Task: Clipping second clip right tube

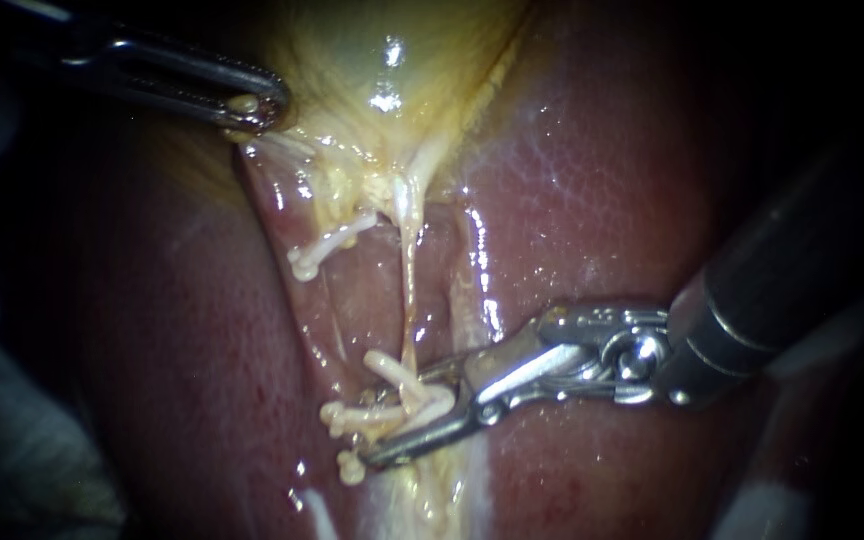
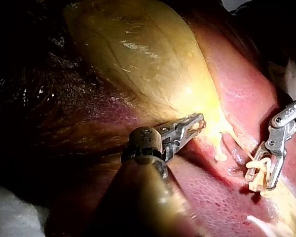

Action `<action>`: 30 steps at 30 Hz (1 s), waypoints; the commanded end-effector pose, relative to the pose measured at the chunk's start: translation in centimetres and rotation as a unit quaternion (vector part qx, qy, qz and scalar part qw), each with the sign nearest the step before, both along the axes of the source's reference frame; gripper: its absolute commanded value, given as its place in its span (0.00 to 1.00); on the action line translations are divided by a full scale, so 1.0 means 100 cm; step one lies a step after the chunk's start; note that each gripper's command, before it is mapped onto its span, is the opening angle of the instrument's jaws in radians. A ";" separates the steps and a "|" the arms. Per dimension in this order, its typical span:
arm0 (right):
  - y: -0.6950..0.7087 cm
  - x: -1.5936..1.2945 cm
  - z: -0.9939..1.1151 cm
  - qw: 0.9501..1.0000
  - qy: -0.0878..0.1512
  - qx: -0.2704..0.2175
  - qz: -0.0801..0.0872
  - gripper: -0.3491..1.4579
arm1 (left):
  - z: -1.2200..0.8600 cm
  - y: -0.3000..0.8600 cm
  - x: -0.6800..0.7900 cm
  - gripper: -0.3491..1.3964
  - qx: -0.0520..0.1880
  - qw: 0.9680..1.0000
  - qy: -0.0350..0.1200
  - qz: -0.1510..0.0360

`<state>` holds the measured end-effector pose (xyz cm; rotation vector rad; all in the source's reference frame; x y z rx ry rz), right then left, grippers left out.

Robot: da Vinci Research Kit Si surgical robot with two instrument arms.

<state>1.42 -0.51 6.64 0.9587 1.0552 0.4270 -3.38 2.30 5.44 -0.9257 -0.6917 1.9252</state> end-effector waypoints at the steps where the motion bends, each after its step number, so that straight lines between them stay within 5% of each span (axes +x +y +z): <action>1: 0.0000 0.0000 0.0000 1.000 0.000 0.000 0.000 0.37 | 0.0000 0.0000 0.0000 0.00 0.000 1.000 0.000 0.000; 8: 0.0006 0.0000 0.0004 1.000 0.000 -0.002 0.012 0.44 | 0.0000 0.0000 0.0000 0.00 0.000 1.000 0.000 0.000; 20: 0.0041 -0.0010 0.0004 0.998 -0.005 -0.002 0.059 0.46 | 0.0000 0.0000 0.0001 0.00 0.000 1.000 0.000 0.000; 30: 0.0042 -0.0012 0.0004 0.997 0.018 0.013 0.075 0.47 | 0.0000 0.0000 0.0001 0.00 0.000 1.000 0.000 0.000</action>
